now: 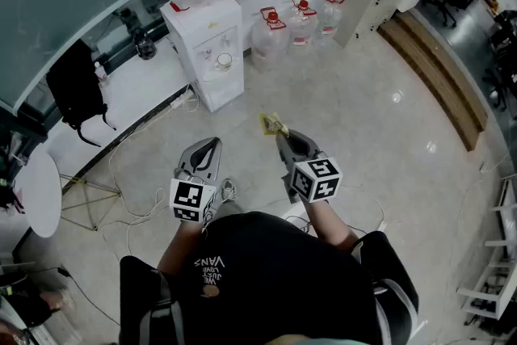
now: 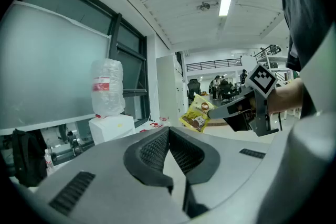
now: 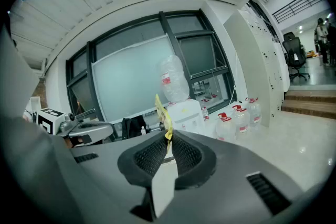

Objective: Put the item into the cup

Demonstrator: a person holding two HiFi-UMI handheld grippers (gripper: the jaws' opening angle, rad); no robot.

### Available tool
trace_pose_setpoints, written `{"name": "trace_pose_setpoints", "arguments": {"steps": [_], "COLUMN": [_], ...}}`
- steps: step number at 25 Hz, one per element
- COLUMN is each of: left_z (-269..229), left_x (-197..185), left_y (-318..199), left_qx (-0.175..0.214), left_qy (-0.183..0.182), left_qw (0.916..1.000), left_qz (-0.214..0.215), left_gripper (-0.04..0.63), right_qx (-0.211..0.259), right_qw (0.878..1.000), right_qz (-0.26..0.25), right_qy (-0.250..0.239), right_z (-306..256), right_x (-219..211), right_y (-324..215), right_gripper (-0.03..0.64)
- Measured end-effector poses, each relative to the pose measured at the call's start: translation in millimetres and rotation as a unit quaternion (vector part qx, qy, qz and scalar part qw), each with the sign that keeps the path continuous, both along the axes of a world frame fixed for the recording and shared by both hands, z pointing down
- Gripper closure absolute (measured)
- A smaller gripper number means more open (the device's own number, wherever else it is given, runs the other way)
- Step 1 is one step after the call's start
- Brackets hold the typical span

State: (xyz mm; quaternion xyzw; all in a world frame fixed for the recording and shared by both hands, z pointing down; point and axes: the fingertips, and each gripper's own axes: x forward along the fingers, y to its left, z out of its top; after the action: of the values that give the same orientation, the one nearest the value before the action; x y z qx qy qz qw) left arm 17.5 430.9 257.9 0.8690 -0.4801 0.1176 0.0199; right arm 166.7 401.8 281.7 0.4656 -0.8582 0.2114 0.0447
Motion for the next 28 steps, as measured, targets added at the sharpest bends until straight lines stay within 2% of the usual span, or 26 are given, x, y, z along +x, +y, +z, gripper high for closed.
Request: {"name": "trace_pose_setpoints", "arguments": {"steps": [6, 9, 12, 19, 28], "left_z": [1, 4, 16, 44, 57], "left_x": [5, -1, -9, -32, -97], "left_y": [-10, -22, -44, -128, -249], "left_qx": [-0.003, 0.000, -0.007, -0.034, -0.037], "left_qy": [0.012, 0.023, 0.024, 0.020, 0.003], "left_qw": [0.9999, 0.9996, 0.9995, 0.9989, 0.9959], "left_qz": [-0.008, -0.019, -0.018, 0.024, 0.083], "left_gripper": [0.575, 0.574, 0.573, 0.574, 0.574], "right_qx": [-0.007, -0.012, -0.016, -0.022, -0.044], "right_qw": [1.000, 1.000, 1.000, 0.999, 0.996], "right_qz": [-0.007, -0.009, 0.001, 0.030, 0.080], "right_qy": [-0.010, -0.008, -0.025, -0.016, 0.002], "right_z": [4, 11, 15, 23, 42], "right_x": [1, -2, -7, -32, -93], "right_y": [-9, -16, -33, -107, -217], "right_gripper": [0.560, 0.560, 0.560, 0.560, 0.560]}}
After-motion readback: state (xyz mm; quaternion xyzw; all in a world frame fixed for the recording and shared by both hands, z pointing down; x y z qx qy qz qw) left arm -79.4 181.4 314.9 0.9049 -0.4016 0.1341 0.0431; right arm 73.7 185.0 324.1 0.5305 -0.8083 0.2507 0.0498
